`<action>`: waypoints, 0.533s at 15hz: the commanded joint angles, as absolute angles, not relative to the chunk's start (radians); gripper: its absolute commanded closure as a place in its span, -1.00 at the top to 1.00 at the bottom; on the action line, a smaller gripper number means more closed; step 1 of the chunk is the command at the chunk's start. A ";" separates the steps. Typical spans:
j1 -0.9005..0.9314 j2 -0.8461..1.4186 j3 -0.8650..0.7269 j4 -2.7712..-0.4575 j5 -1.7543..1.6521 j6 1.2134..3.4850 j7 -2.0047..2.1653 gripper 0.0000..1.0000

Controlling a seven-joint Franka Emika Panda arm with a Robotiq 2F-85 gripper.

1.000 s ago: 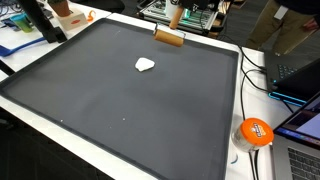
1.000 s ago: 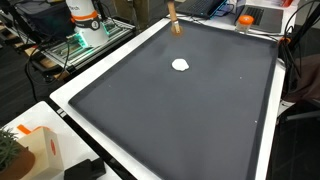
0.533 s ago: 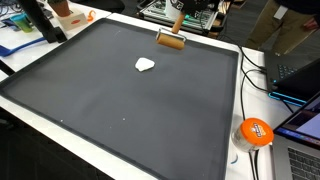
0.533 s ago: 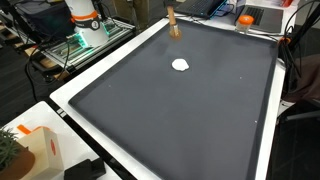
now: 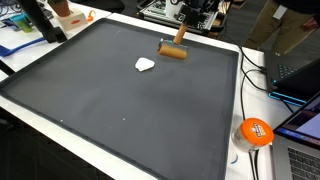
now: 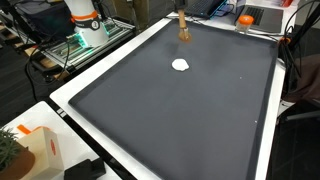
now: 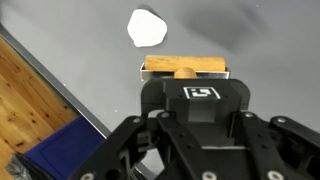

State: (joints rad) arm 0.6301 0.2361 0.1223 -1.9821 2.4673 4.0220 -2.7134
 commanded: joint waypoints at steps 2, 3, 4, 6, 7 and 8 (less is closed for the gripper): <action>0.450 0.280 0.318 -1.928 2.432 4.084 -2.690 -0.07; 0.419 0.300 0.349 -1.897 2.433 4.103 -2.694 -0.07; 0.402 0.313 0.362 -1.879 2.433 4.111 -2.696 -0.07; 0.392 0.325 0.369 -1.863 2.432 4.113 -2.697 -0.57; 0.381 0.336 0.379 -1.846 2.448 4.106 -2.701 -0.57; 0.378 0.350 0.383 -1.829 2.444 4.133 -2.689 -0.57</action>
State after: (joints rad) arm 0.4164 0.3269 0.3396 -1.8584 2.4512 4.1049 -2.7040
